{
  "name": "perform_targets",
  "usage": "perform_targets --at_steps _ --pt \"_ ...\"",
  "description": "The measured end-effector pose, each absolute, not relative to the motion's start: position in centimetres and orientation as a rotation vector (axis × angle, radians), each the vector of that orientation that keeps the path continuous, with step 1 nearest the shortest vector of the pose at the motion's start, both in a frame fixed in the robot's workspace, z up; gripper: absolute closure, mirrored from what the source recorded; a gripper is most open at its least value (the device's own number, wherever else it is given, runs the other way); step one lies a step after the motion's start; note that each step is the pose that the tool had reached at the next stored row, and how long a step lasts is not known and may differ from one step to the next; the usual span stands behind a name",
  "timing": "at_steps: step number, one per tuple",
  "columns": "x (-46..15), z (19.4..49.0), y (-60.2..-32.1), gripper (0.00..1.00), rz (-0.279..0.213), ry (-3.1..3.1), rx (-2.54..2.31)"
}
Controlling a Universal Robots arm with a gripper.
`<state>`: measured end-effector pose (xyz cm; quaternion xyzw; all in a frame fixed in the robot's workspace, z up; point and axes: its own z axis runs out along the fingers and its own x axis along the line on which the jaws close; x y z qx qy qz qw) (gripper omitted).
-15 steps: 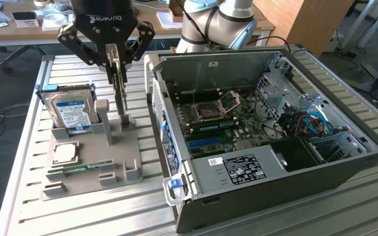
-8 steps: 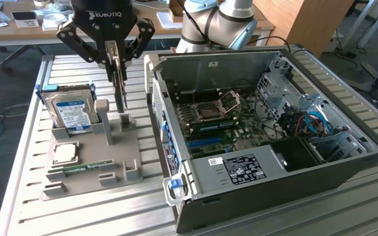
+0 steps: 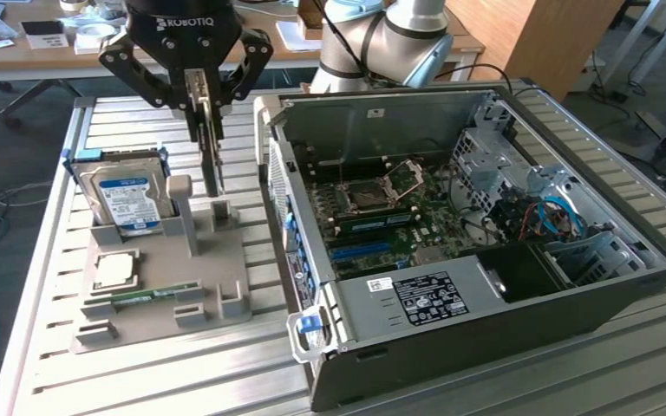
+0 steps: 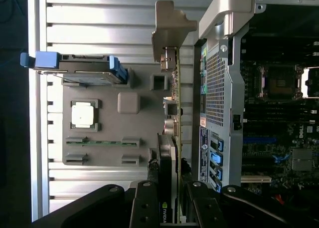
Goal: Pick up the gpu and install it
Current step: 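Pick up the gpu and move the gpu toward the slot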
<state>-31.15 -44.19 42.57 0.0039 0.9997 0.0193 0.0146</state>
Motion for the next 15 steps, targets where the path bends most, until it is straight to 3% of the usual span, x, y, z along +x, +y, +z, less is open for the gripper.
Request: perform_targets --at_steps 15 --pt "-28.2 42.6 -44.2 0.73 0.06 3.112 0.012"
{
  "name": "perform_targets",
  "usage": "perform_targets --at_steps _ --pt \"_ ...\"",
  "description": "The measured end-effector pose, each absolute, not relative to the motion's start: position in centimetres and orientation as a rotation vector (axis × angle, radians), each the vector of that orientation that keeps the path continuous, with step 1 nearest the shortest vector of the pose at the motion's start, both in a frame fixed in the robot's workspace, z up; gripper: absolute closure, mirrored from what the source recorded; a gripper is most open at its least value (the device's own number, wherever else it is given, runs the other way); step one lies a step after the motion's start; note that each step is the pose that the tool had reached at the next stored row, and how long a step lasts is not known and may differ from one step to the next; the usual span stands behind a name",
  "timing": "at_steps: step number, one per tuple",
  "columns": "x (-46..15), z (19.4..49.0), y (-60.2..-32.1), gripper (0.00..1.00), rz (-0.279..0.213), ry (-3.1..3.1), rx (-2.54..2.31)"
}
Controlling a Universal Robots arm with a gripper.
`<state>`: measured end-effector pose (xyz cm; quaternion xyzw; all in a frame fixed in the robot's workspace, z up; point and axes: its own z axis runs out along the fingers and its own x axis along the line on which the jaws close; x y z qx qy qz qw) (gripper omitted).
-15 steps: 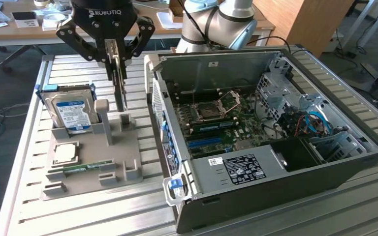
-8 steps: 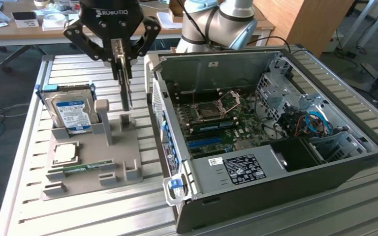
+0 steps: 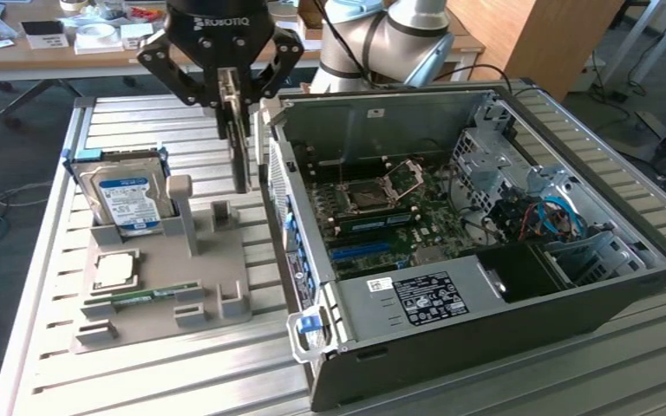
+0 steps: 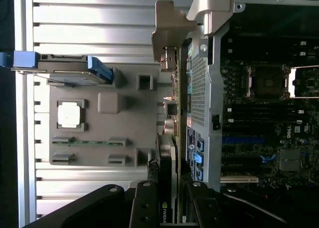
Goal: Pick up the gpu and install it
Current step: 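Pick up the gpu and move the gpu toward the slot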
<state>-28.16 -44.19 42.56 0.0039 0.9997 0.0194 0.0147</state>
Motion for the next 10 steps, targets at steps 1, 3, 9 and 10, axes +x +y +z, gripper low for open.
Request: perform_targets --at_steps 1,3,9,10 --pt "-27.8 42.6 -44.2 0.73 0.06 3.112 0.012" --pt "-27.0 42.6 -44.2 0.73 0.06 3.112 0.012" --pt "-24.4 42.6 -44.2 0.73 0.061 3.112 0.012" --pt "-23.9 42.6 -44.2 0.73 0.061 3.112 0.012"
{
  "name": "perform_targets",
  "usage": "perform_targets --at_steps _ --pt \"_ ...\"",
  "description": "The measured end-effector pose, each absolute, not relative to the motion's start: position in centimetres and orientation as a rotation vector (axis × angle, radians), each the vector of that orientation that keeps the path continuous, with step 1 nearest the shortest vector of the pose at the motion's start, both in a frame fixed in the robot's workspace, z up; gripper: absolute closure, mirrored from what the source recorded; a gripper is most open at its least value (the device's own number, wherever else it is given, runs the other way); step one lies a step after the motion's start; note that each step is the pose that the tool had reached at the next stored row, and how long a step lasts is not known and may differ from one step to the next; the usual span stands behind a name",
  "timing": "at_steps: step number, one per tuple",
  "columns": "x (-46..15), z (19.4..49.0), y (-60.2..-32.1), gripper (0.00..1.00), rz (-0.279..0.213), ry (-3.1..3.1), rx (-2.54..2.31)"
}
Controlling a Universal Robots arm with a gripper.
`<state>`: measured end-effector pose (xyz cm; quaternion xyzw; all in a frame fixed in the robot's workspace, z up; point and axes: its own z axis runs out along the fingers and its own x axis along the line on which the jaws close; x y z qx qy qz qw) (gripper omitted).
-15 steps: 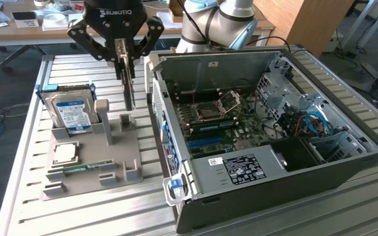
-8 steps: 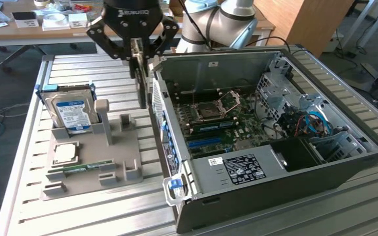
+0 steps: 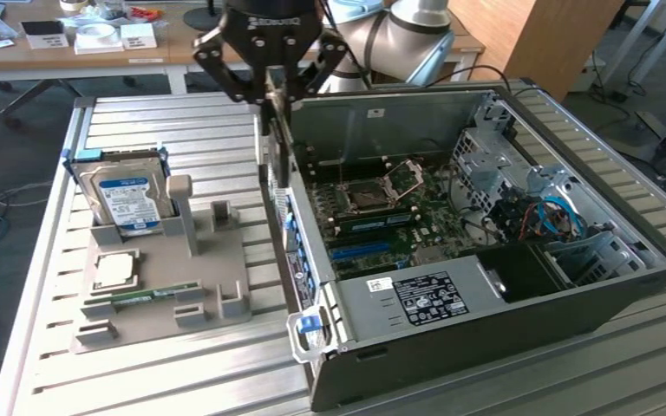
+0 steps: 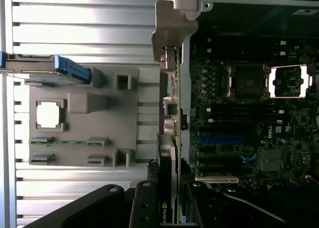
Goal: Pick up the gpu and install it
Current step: 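Pick up the gpu and move the gpu toward the slot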
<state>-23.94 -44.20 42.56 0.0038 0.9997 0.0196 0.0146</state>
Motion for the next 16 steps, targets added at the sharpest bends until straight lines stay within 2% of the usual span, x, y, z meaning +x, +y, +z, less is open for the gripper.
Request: perform_targets --at_steps 16 --pt "-17.6 42.6 -44.2 0.73 0.061 3.112 0.012"
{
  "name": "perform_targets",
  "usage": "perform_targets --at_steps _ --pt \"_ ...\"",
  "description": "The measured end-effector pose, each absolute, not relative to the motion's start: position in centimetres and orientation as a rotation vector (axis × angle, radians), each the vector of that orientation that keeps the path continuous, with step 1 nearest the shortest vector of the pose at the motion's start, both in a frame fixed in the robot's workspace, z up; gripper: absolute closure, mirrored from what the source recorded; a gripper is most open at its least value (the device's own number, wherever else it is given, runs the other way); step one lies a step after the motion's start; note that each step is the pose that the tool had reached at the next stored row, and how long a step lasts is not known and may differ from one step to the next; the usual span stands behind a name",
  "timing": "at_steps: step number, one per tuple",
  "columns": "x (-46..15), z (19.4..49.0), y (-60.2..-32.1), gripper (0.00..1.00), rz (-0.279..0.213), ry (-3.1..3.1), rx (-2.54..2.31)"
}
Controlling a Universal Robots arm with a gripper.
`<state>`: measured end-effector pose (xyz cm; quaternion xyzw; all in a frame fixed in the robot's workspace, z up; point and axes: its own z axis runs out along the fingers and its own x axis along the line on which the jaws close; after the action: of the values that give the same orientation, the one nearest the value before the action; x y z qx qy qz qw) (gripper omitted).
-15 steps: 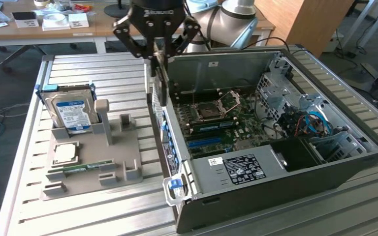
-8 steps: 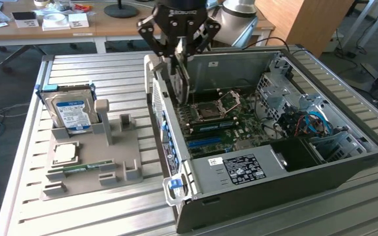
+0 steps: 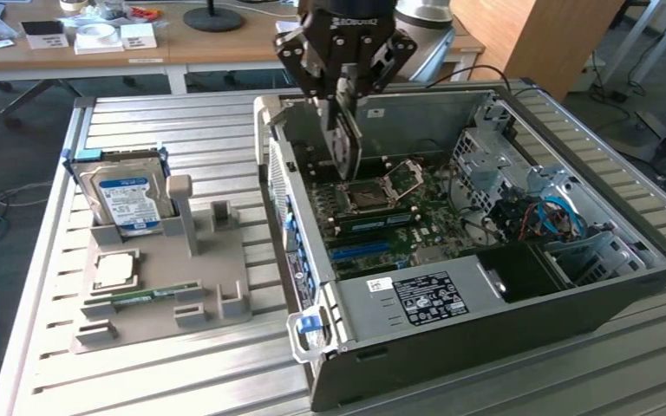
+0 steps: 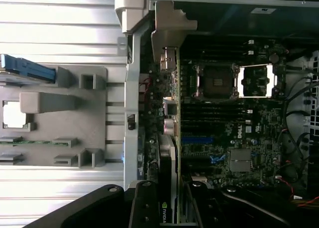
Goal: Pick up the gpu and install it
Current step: 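Pick up the gpu and move the gpu toward the slot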
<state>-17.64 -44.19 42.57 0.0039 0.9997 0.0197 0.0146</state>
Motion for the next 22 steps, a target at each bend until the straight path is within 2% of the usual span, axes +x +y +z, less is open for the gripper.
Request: perform_targets --at_steps 22 --pt "-9.1 42.6 -44.2 0.73 0.061 3.112 0.012"
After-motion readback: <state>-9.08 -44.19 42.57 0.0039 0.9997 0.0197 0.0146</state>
